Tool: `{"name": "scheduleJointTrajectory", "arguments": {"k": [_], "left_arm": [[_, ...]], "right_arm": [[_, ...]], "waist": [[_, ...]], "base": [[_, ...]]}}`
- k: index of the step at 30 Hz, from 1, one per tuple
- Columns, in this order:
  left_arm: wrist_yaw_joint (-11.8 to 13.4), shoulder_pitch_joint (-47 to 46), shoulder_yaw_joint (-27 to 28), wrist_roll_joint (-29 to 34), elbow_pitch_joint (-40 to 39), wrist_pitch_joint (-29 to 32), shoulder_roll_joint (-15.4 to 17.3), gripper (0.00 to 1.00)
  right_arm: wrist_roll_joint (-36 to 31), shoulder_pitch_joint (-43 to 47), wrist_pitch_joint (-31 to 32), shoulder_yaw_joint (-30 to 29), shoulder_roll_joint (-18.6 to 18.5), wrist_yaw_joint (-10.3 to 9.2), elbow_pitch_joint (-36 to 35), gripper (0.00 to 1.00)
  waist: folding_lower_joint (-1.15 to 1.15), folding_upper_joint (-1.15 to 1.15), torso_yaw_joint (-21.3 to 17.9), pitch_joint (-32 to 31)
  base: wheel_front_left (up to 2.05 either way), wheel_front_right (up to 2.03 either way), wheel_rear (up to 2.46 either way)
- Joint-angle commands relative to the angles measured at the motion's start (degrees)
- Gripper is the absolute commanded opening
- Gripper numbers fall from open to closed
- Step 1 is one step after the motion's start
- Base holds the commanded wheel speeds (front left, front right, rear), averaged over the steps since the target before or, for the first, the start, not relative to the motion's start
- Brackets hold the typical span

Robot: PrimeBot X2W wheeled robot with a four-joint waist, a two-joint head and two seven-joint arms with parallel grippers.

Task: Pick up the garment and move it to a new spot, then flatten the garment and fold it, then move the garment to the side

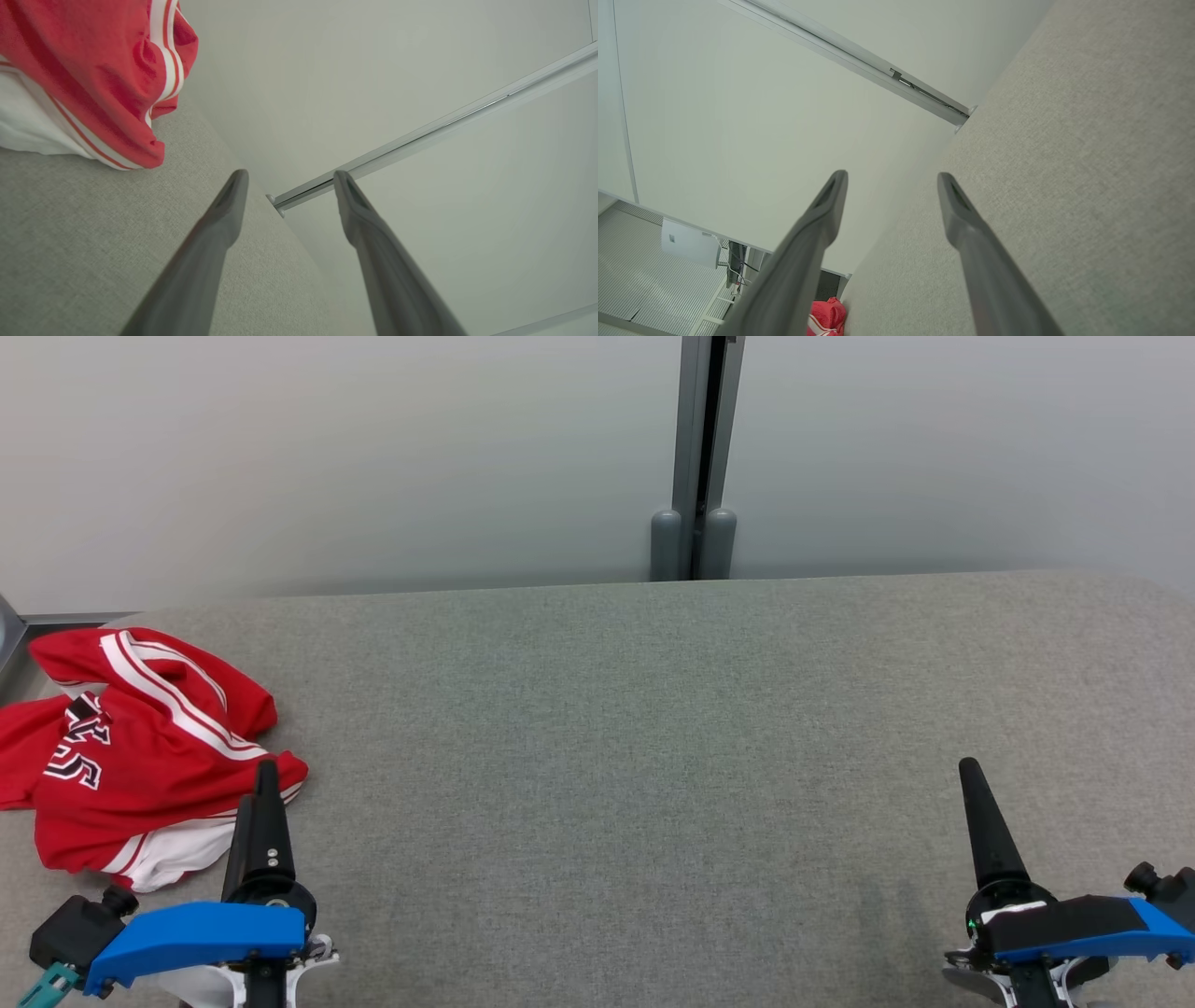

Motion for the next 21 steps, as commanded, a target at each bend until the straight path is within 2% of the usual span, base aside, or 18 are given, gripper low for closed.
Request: {"name": "scheduleJointTrajectory", "arguments": {"k": [1,21], "left_arm": [[0.3,-0.9,-0.3,2.1,-1.2,-0.5,0.4,1.0],[2.7,0.4,-3.2,22.5,-1.3,-4.0,0.5,1.0]], "right_arm": [[-2.0,-0.5,-0.6,0.2,-0.4,0.16,-0.9,1.0],[-20.9,0.6,-4.1,1.7,-0.5,0.19,-2.3,1.0]], "waist": [[0.0,0.0,0.0,-0.1],[0.0,0.0,0.3,-0.4]], "base": [[0.0,0.0,0.0],[0.0,0.0,0.0]]}}
